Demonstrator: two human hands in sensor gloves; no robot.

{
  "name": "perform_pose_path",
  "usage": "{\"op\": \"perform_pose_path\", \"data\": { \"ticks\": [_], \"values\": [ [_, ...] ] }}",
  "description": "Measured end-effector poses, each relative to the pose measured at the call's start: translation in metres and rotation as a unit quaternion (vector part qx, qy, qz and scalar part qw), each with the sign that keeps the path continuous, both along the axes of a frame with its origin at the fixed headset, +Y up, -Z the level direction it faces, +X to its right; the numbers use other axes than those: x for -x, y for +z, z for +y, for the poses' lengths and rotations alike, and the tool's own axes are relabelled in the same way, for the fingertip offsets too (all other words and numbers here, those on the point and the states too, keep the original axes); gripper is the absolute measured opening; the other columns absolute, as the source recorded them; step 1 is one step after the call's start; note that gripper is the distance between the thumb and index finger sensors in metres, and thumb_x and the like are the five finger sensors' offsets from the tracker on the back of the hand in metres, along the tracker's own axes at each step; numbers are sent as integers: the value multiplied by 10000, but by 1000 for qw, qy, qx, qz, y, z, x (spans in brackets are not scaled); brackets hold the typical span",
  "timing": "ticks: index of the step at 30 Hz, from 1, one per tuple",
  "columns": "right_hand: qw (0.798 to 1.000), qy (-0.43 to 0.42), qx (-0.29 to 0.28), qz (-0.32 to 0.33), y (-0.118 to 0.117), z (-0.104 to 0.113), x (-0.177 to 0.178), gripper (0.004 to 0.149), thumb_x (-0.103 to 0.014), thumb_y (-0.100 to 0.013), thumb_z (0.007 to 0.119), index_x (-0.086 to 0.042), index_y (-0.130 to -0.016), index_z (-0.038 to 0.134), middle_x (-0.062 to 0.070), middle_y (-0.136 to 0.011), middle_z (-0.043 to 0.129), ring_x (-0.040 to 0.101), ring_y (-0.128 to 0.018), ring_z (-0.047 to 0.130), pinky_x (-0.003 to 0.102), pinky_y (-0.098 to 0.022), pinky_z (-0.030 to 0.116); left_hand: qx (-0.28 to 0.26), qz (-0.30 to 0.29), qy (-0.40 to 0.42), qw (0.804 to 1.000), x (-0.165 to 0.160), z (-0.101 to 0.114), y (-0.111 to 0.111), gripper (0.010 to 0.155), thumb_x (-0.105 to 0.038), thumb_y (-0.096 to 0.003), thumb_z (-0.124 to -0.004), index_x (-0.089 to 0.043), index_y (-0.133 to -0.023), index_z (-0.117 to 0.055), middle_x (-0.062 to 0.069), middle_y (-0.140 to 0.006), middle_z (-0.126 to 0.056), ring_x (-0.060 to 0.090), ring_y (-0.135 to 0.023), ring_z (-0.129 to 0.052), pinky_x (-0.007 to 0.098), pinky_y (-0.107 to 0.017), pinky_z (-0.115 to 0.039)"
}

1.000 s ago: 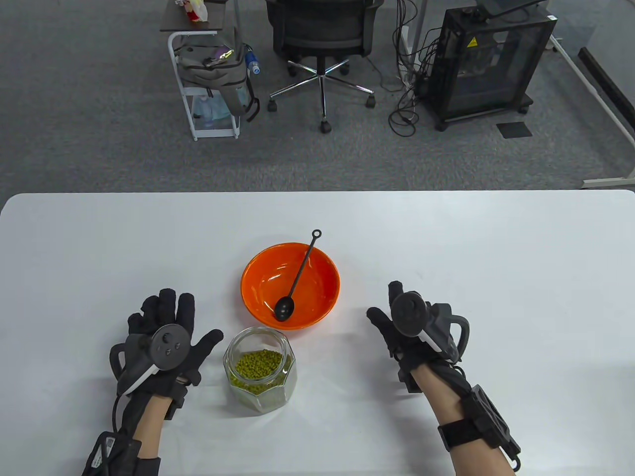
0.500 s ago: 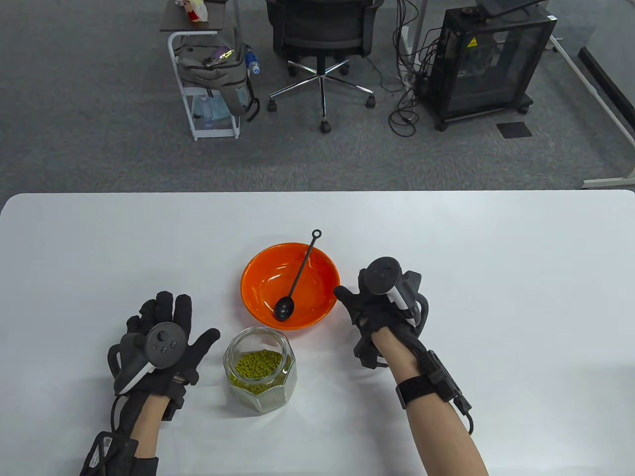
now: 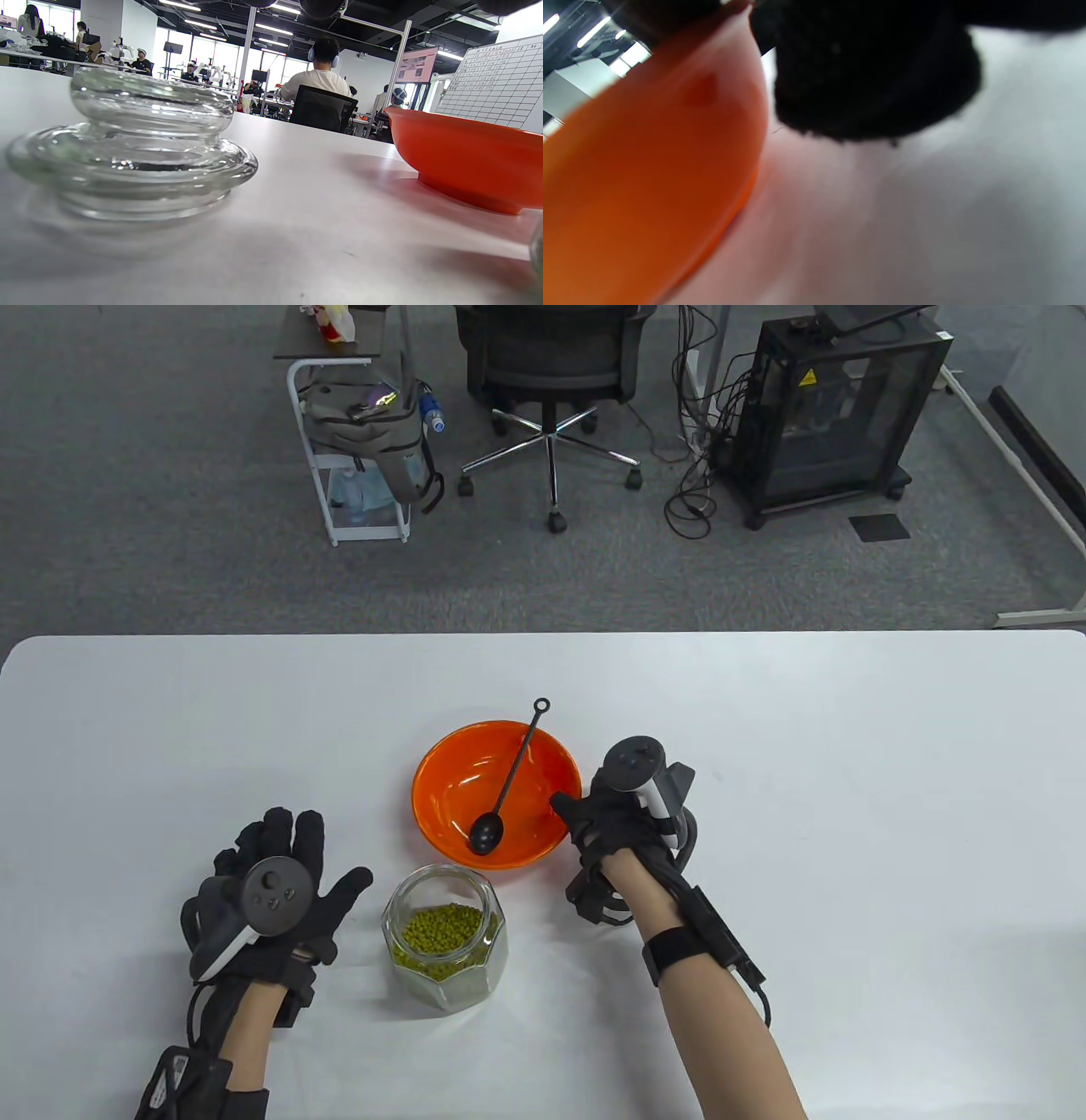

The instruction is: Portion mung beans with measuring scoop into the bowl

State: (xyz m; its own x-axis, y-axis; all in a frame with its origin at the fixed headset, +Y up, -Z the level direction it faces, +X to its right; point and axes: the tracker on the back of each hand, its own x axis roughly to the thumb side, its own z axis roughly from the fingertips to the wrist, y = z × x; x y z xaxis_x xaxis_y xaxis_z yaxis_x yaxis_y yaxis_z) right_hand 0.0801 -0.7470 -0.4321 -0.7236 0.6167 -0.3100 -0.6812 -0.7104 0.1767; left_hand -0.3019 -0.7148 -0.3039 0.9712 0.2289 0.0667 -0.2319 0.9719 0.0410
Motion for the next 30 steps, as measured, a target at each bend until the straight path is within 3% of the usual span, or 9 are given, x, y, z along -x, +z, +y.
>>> {"op": "perform_pose_path", "data": {
  "ticks": [7, 24, 30],
  "values": [
    [994, -107, 29, -19, -6, -11, -2, 746, -433, -474, 837, 12, -990, 532, 47, -445, 1058, 174, -57, 1047, 270, 22, 912, 3, -1, 1, 1000, 0, 0, 0, 933, -785, -504, -548, -139, -1150, -360, 241, -1200, -266, 600, -1065, -343, 795, -700, -302],
    [977, -208, 39, -21, -8, -24, -13, 626, -347, -483, 825, 6, -962, 628, 130, -445, 1013, 186, -83, 1037, 269, -8, 903, 12, -2, 5, 1000, 0, -2, 0, 931, -782, -504, -550, -138, -1150, -361, 243, -1199, -265, 601, -1065, -342, 795, -700, -303],
    [972, -233, 29, -25, -5, -15, -23, 616, -345, -484, 823, -1, -960, 634, 131, -438, 1013, 182, -70, 1034, 266, 0, 901, 10, -1, 6, 1000, 1, -1, 0, 929, -782, -505, -550, -141, -1150, -360, 242, -1199, -265, 600, -1065, -343, 795, -700, -302]
  ]
}}
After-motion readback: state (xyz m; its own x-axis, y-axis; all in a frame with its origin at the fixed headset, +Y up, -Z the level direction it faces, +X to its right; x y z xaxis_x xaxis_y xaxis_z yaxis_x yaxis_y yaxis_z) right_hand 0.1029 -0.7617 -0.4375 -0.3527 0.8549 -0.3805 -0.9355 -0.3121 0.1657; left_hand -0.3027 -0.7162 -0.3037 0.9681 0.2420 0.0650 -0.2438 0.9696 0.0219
